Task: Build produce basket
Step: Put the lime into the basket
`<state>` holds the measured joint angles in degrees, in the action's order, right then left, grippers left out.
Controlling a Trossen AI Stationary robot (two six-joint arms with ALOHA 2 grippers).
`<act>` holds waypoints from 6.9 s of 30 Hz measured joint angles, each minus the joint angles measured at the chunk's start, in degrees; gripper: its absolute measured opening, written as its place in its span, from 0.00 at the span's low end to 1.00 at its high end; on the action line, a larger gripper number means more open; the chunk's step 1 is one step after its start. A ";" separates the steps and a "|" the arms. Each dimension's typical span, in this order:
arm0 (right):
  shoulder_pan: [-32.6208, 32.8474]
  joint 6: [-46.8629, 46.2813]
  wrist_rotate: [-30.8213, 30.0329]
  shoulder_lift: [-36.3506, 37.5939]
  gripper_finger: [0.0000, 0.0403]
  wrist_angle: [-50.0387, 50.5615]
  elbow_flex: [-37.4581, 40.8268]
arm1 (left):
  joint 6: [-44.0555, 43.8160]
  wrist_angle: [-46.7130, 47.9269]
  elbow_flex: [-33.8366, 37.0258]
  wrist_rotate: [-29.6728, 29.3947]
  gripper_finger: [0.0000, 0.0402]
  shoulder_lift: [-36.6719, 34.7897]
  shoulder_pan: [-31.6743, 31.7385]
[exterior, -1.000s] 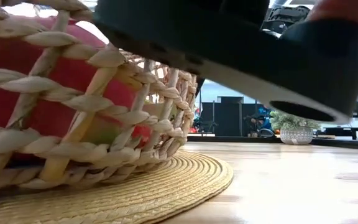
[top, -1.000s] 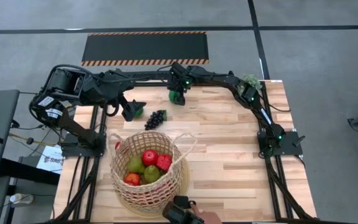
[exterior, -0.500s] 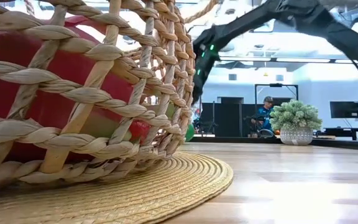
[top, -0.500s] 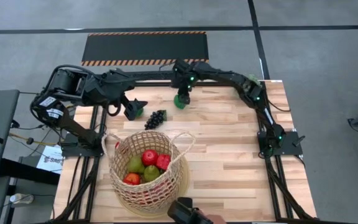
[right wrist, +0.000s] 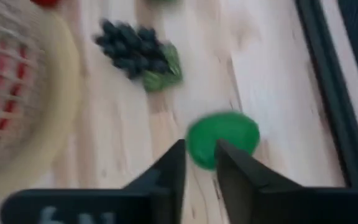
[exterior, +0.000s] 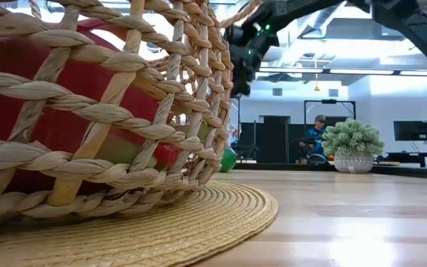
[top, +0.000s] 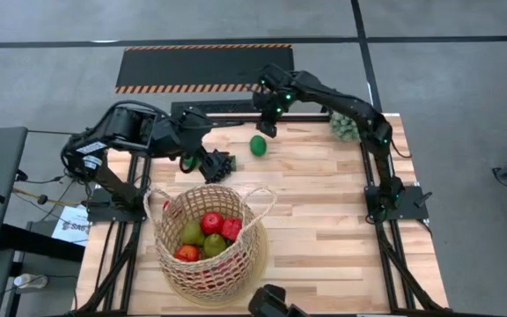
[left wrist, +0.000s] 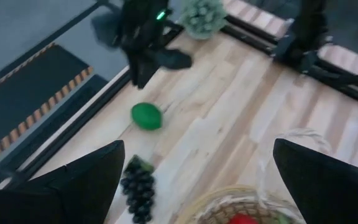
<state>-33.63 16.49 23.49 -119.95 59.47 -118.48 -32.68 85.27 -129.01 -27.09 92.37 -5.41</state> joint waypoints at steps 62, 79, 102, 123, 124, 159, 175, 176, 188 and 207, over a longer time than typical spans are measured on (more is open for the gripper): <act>10.64 -16.36 0.55 41.50 0.73 -8.86 1.54 | 19.56 -39.93 -0.13 10.72 0.99 1.14 0.01; 29.84 -16.56 -0.86 40.20 0.73 -15.51 1.58 | 19.99 -47.32 -1.50 20.14 0.99 5.33 0.89; 33.03 -16.47 -0.85 39.10 0.73 -20.18 1.56 | 25.20 -54.33 -1.16 20.59 0.99 7.14 -0.42; 34.39 -12.92 -1.07 38.03 0.73 -22.73 1.55 | 24.91 -63.19 -1.07 27.20 0.99 8.48 -0.44; 34.23 -12.94 -1.05 37.87 0.73 -22.37 1.65 | 24.79 -63.76 -1.15 27.89 0.99 9.12 -0.46; 33.53 -12.59 -0.92 37.30 0.73 -21.27 1.51 | 29.81 -66.63 -1.32 21.27 0.85 12.00 -1.46; 33.03 -12.55 -5.88 37.24 0.88 -18.43 1.43 | 30.33 -65.77 -1.38 16.85 0.85 12.03 -1.77; 32.68 -12.14 -6.39 37.26 0.88 -17.46 1.43 | 30.33 -65.69 -1.35 16.58 0.85 12.03 -1.73; 31.91 -12.39 -7.70 37.45 0.88 -8.18 1.43 | 30.24 -60.83 -1.22 13.88 0.84 11.79 -1.84; 30.40 -16.74 -13.55 37.61 0.88 -0.31 1.65 | 31.35 -54.49 -1.68 11.76 0.75 9.15 -3.38</act>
<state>-3.22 -0.25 9.93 -82.35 59.15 -116.84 -1.33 30.78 -130.69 -15.32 101.51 -8.78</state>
